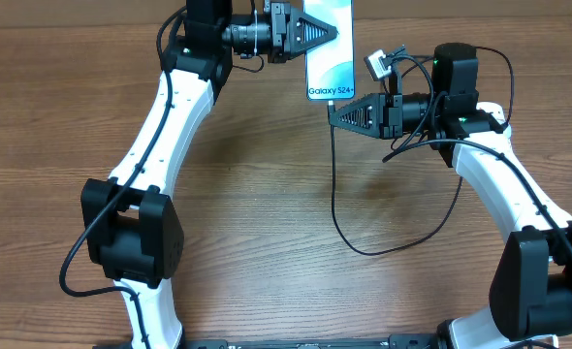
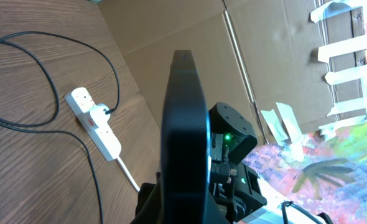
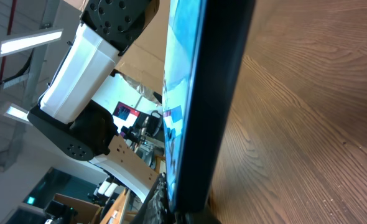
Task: Plug charger to phone and switch on socket
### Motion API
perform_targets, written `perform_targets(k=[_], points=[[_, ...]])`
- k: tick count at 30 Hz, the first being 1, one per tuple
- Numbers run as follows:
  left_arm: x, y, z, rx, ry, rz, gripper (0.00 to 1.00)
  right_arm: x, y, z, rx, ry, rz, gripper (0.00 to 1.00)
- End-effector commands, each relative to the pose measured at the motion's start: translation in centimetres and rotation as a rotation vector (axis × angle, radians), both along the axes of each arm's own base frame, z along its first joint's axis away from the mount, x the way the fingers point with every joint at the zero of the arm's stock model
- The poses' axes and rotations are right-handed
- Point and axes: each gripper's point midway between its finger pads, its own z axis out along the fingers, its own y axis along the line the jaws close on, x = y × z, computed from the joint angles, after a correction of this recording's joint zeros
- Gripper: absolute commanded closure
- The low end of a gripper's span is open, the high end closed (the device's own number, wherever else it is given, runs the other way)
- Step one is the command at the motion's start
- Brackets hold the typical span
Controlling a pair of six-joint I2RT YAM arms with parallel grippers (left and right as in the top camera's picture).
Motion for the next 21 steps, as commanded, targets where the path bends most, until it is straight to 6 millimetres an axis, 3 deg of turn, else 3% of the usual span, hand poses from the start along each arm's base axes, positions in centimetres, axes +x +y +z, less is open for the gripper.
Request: perform_targets(k=[1, 12, 21], points=[[-1.0, 0.3, 1.4, -0.018, -0.052, -0.048, 0.96, 0.4, 0.0, 0.5, -0.007, -0.024, -0.017, 0.96], [-1.1, 0.2, 1.4, -0.019, -0.066, -0.057, 0.96, 1.0, -0.4, 0.5, -0.016, -0.023, -0.049, 0.96], [-1.5, -0.2, 1.3, -0.018, -0.096, -0.076, 0.96, 3.3, -0.4, 3.1, -0.001, -0.039, -0.137, 0.96]])
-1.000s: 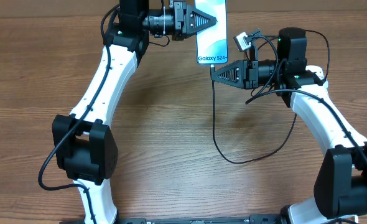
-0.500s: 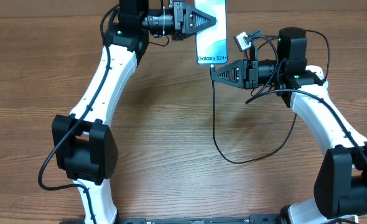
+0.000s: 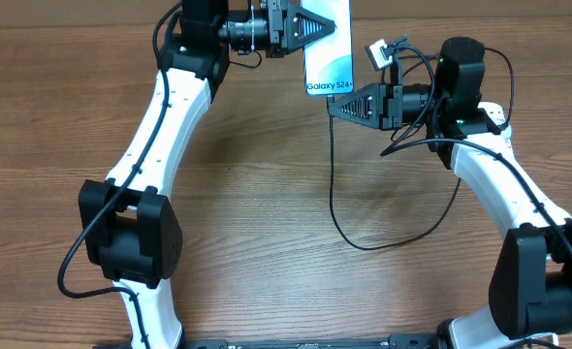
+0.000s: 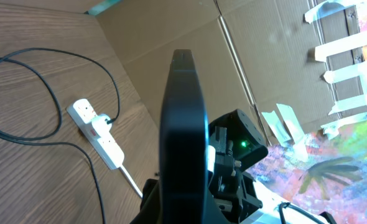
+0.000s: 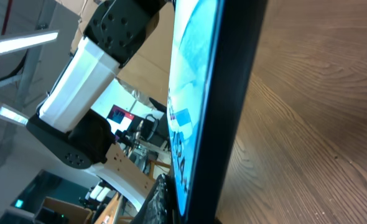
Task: Plug charger to phone and switch on socket
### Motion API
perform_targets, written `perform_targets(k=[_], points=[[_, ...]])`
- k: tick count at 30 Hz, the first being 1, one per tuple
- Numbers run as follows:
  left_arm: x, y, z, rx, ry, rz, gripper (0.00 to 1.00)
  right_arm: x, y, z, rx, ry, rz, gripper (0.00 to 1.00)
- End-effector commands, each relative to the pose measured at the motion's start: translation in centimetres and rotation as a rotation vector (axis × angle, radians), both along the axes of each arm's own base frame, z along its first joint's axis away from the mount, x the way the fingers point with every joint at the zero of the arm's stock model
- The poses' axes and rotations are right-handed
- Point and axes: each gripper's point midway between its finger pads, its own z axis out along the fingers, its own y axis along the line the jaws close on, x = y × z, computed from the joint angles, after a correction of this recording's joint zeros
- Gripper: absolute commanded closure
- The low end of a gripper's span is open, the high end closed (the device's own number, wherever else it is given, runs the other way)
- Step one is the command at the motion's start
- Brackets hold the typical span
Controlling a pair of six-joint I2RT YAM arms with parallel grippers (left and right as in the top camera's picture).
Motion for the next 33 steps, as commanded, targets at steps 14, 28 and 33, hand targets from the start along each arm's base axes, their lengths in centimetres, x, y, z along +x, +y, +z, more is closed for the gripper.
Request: perform_targets(k=[14, 28, 33], points=[[-3.2, -1.1, 0.9, -0.023, -0.063, -0.154, 0.96, 2.2, -0.6, 1.8, -0.006, 0.003, -0.12, 0.34], [-3.4, -2.5, 0.1, 0.002, -0.087, -0.138, 0.44, 2.7, -0.6, 2.6, 0.007, -0.02, -0.143, 0.96], [1.8, 2.5, -0.5, 0.059, -0.184, 0.086, 0.0, 3.1, -0.7, 0.6, -0.026, 0.058, -0.172, 0.96]])
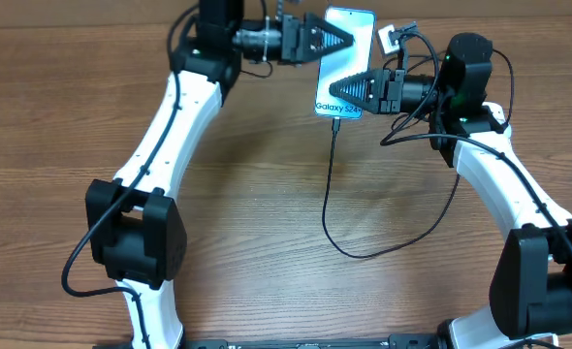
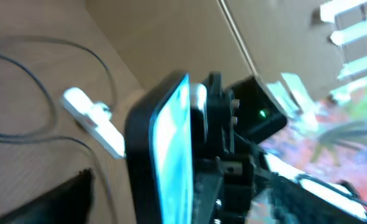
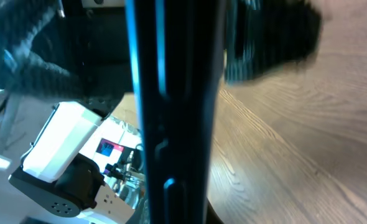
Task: Plug charger to phone and switch on socket
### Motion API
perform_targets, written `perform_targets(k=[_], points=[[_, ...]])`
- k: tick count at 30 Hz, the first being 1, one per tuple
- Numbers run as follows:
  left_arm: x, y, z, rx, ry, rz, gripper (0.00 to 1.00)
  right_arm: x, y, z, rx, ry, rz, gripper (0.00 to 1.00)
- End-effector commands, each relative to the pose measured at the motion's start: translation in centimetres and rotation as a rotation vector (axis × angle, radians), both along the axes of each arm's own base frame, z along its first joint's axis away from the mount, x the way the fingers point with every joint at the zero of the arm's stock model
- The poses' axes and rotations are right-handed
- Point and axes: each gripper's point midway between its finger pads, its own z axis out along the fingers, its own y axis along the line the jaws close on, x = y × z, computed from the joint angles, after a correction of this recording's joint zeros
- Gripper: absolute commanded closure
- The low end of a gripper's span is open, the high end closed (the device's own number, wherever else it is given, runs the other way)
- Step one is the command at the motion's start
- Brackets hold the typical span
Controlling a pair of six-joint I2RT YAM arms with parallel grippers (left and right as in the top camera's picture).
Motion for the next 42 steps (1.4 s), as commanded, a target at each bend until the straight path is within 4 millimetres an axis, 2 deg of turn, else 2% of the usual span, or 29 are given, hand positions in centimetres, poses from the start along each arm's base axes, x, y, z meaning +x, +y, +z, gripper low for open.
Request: perform_targets(k=[1, 3, 4, 6, 9, 13, 17, 19, 22, 25, 26, 27, 28, 30, 32, 34, 37, 40, 42], points=[[4.1, 5.1, 0.5, 0.028, -0.081, 0.186, 0.0, 0.7, -0.3, -1.2, -0.041, 0.011, -0.047, 0.96], [5.1, 7.1, -0.2, 0.046, -0.044, 0.241, 0.0, 1.1, -0.7, -3.7, -0.104, 0.068, -0.098, 0.96], [5.5, 8.1, -0.6, 0.055, -0.014, 0.262, 0.0, 1.5, -1.1, -5.9, -0.169, 0.116, -0.149, 0.96], [5.7, 9.0, -1.4, 0.071, 0.033, 0.284, 0.0, 1.8, -1.9, -8.8, -0.271, 0.162, -0.211, 0.96], [6.0, 9.9, -3.0, 0.114, 0.125, 0.336, 0.0, 1.6, -4.0, -15.0, -0.496, 0.233, -0.276, 0.96], [6.1, 10.3, -4.3, 0.151, 0.183, 0.376, 0.0, 0.7, -4.7, -19.3, -0.605, 0.261, -0.236, 0.96], [7.3, 11.0, -4.9, 0.189, 0.177, 0.456, 0.0, 0.0, -4.9, -22.5, -0.663, 0.252, -0.171, 0.96], [8.2, 11.7, -5.5, 0.221, 0.171, 0.523, 0.0, -0.6, -5.3, -25.1, -0.724, 0.271, -0.143, 0.96], [9.3, 12.7, -6.1, 0.261, 0.163, 0.608, 0.01, -1.8, -5.1, -27.7, -0.734, 0.319, -0.086, 0.96], [10.5, 14.0, -6.7, 0.308, 0.154, 0.707, 0.0, -2.5, -4.6, -28.2, -0.716, 0.353, -0.06, 0.95], [10.8, 14.4, -6.9, 0.321, 0.151, 0.734, 0.0, -2.5, -4.6, -28.2, -0.717, 0.356, -0.059, 0.88], [11.1, 14.7, -7.0, 0.332, 0.149, 0.756, 0.0, -2.6, -4.6, -28.3, -0.721, 0.358, -0.059, 0.69], [11.3, 15.1, -7.1, 0.342, 0.147, 0.778, 0.0, -2.6, -4.8, -28.4, -0.731, 0.359, -0.062, 0.66], [11.5, 15.4, -7.3, 0.352, 0.145, 0.8, 0.01, -2.4, -5.2, -28.8, -0.761, 0.357, -0.075, 0.64], [11.5, 15.4, -7.3, 0.354, 0.144, 0.803, 0.0, -2.2, -6.4, -29.7, -0.841, 0.362, -0.109, 0.63], [11.5, 15.4, -7.3, 0.354, 0.144, 0.803, 0.0, -1.6, -8.1, -30.2, -0.954, 0.387, -0.169, 0.58], [11.5, 15.4, -7.3, 0.354, 0.144, 0.803, 0.01, -0.3, -8.7, -28.1, -1.0, 0.395, -0.18, 0.47], [11.5, 15.4, -7.3, 0.354, 0.144, 0.803, 0.0, 0.6, -9.4, -24.9, -1.054, 0.412, -0.187, 0.38], [11.5, 15.4, -7.3, 0.354, 0.144, 0.803, 0.0, 1.5, -10.1, -21.5, -1.085, 0.409, -0.216, 0.34]])
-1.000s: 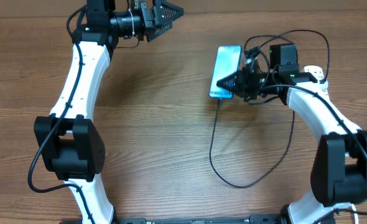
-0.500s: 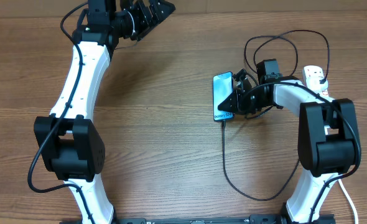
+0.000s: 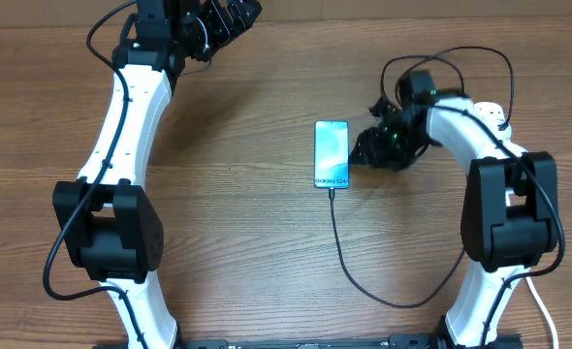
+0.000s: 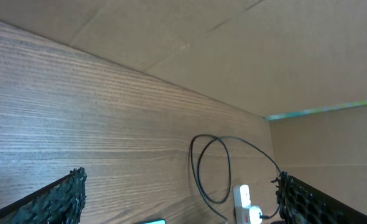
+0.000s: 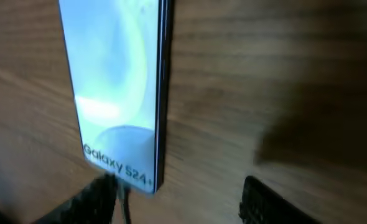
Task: Plug charger to phone and switch on socket
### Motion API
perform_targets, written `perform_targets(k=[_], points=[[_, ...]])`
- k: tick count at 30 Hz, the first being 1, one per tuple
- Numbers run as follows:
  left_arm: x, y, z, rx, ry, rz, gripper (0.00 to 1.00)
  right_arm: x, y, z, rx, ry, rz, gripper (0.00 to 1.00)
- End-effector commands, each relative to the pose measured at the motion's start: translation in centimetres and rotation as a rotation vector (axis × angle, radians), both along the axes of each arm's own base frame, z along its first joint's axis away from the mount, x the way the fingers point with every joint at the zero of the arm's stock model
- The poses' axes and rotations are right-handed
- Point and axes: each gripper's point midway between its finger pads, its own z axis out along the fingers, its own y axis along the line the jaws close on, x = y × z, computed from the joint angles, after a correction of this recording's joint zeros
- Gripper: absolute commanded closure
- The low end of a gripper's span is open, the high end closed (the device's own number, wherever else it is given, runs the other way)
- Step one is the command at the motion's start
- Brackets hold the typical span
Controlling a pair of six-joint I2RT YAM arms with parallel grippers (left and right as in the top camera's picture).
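The phone (image 3: 332,155) lies flat and screen up mid-table, and its lit screen fills the right wrist view (image 5: 115,87). A black charger cable (image 3: 336,228) leaves its near end. My right gripper (image 3: 371,147) sits open just right of the phone; its lower corner lies between the fingertips (image 5: 102,198). My left gripper (image 3: 226,17) is open at the far left edge, holding nothing. The white socket strip (image 4: 246,205), with a plug in it, shows only in the left wrist view.
The cable runs toward me, curves right (image 3: 402,303) and loops back behind the right arm (image 3: 446,60). A loop of cable (image 4: 211,168) lies beside the socket strip. A cardboard wall (image 4: 190,37) stands behind the table.
The phone was held up between both grippers at the back of the table; it now lies flat mid-table. Both grippers have let go. The left gripper is now further left, the right beside the phone.
My left gripper held the phone on edge at the back, with my right gripper at its lower end where the cable hangs. Both then had it lower, cable hanging from its end. Now it rests on the table with the cable attached, both grippers open.
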Motion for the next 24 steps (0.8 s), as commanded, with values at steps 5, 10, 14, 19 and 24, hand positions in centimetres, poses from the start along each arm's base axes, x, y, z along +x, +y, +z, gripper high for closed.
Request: perform_targets(k=[5, 10, 14, 19, 24], points=[[-0.1, -0.1, 1.0, 0.017, -0.034, -0.009, 0.0, 5.4, -9.5, 11.7, -0.409, -0.154, -0.298, 0.23], [-0.1, -0.1, 1.0, 0.017, -0.034, -0.009, 0.0, 5.1, -19.3, 12.2, -0.494, -0.119, -0.57, 0.12], [-0.1, -0.1, 1.0, 0.017, -0.034, -0.009, 0.01, 3.3, -26.7, 12.2, -0.507, -0.081, -0.746, 0.0], [-0.1, -0.1, 1.0, 0.017, -0.034, -0.009, 0.0, 1.5, -32.7, 12.2, -0.517, -0.073, -0.889, 0.0], [-0.1, -0.1, 1.0, 0.017, -0.034, -0.009, 0.0, -0.4, -36.2, 9.8, -0.52, 0.001, -0.959, 0.0]])
